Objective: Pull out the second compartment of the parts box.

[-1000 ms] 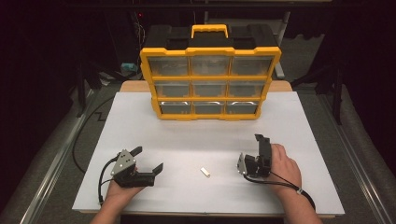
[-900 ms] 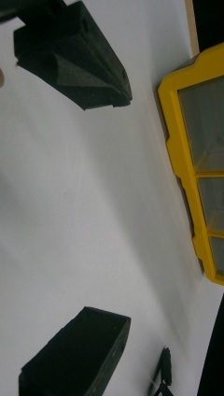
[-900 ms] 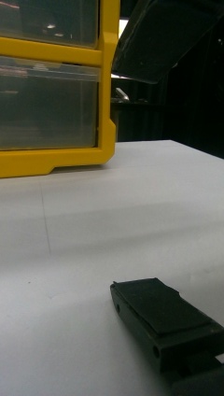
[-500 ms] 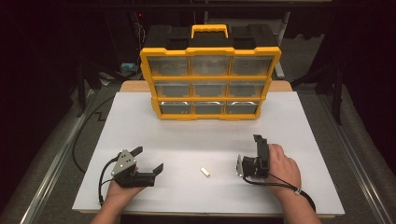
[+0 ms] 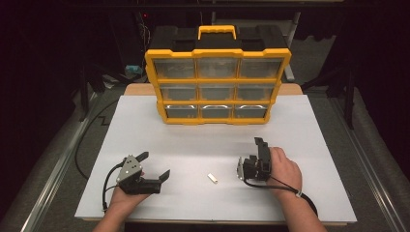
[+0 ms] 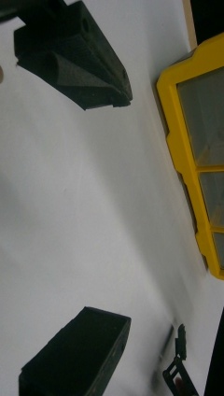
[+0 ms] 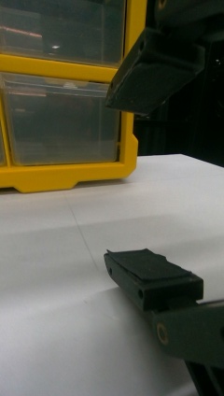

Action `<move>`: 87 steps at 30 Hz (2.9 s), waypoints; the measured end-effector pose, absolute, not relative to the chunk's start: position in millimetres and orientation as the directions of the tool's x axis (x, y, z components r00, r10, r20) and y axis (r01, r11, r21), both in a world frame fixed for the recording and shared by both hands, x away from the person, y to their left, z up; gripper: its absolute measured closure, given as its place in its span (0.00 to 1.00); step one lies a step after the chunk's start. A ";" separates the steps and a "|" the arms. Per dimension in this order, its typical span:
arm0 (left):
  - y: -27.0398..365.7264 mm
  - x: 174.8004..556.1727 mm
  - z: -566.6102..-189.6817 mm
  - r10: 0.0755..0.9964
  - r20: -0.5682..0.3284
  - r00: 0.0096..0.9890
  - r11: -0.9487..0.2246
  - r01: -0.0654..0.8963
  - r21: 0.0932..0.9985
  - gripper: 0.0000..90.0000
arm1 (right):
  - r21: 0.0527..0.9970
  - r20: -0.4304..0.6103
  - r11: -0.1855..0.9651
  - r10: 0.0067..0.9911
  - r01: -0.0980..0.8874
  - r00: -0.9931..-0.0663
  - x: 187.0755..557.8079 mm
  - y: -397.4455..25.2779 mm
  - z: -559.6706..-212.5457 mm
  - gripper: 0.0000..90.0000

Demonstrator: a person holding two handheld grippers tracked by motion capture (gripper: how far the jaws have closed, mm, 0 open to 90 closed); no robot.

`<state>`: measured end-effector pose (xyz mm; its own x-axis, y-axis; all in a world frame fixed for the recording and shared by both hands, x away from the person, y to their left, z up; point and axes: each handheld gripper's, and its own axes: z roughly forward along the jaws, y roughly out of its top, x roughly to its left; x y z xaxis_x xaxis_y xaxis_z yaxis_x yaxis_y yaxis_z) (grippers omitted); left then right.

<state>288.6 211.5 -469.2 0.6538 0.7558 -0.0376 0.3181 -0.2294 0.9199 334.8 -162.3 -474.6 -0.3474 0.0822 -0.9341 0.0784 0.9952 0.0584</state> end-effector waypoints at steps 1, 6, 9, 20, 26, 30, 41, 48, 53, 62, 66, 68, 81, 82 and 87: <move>211.2 288.4 -469.0 0.755 -0.040 0.655 -0.226 0.317 0.921 0.00 | 0.066 -0.935 0.994 0.090 0.082 -0.343 336.3 -161.0 -475.0 0.29; 211.3 288.8 -469.2 0.751 -0.049 0.659 -0.217 0.317 0.923 0.00 | 0.101 -0.940 0.991 0.123 0.086 -0.317 343.6 -154.1 -472.2 0.37; 211.7 288.9 -469.0 0.750 -0.049 0.660 -0.215 0.312 0.925 0.00 | 0.104 -0.945 0.991 0.125 0.084 -0.303 347.1 -149.0 -470.6 0.40; 211.0 288.4 -468.9 0.746 -0.043 0.665 -0.219 0.306 0.926 0.00 | 0.108 -0.960 0.993 0.118 0.055 -0.252 356.7 -130.5 -458.2 0.42; 210.0 288.2 -469.3 0.744 -0.040 0.666 -0.222 0.304 0.926 0.00 | 0.116 -0.968 0.993 0.121 0.034 -0.222 360.6 -121.9 -447.3 0.44; 209.8 288.3 -469.5 0.746 -0.035 0.665 -0.224 0.301 0.927 0.00 | 0.112 -0.972 0.993 0.115 0.024 -0.203 364.0 -117.1 -438.0 0.45; 209.7 288.2 -469.9 0.742 -0.035 0.670 -0.227 0.299 0.927 0.00 | 0.133 -0.977 0.991 0.133 0.013 -0.168 372.5 -107.5 -418.0 0.48; 210.0 288.1 -470.2 0.741 -0.037 0.671 -0.221 0.295 0.930 0.00 | 0.133 -0.980 0.991 0.132 0.007 -0.149 375.5 -103.9 -405.3 0.51; 210.7 287.9 -469.8 0.740 -0.039 0.672 -0.215 0.291 0.932 0.00 | 0.132 -0.983 0.991 0.130 -0.005 -0.129 377.5 -100.8 -394.2 0.54; 210.6 288.0 -469.8 0.738 -0.035 0.674 -0.219 0.289 0.932 0.00 | 0.128 -0.987 0.992 0.126 -0.018 -0.095 383.5 -95.0 -374.5 0.59; 210.3 287.8 -469.8 0.737 -0.031 0.675 -0.224 0.287 0.931 0.00 | 0.133 -0.988 0.991 0.131 -0.022 -0.088 386.2 -92.6 -368.6 0.59; 210.3 287.9 -469.8 0.736 -0.033 0.676 -0.223 0.289 0.931 0.00 | 0.132 -0.988 0.991 0.129 -0.024 -0.085 387.1 -91.3 -365.7 0.60; 209.7 287.0 -469.7 0.732 -0.032 0.681 -0.226 0.287 0.931 0.00 | 0.142 -0.989 0.989 0.140 -0.038 -0.052 393.2 -86.2 -345.0 0.63; 209.5 287.0 -469.8 0.732 -0.031 0.681 -0.226 0.286 0.931 0.00 | 0.143 -0.989 0.989 0.141 -0.039 -0.048 393.9 -85.7 -343.4 0.63; 208.7 287.1 -470.4 0.730 -0.030 0.683 -0.232 0.288 0.929 0.00 | 0.151 -0.988 0.987 0.149 -0.050 -0.029 396.4 -83.3 -334.4 0.66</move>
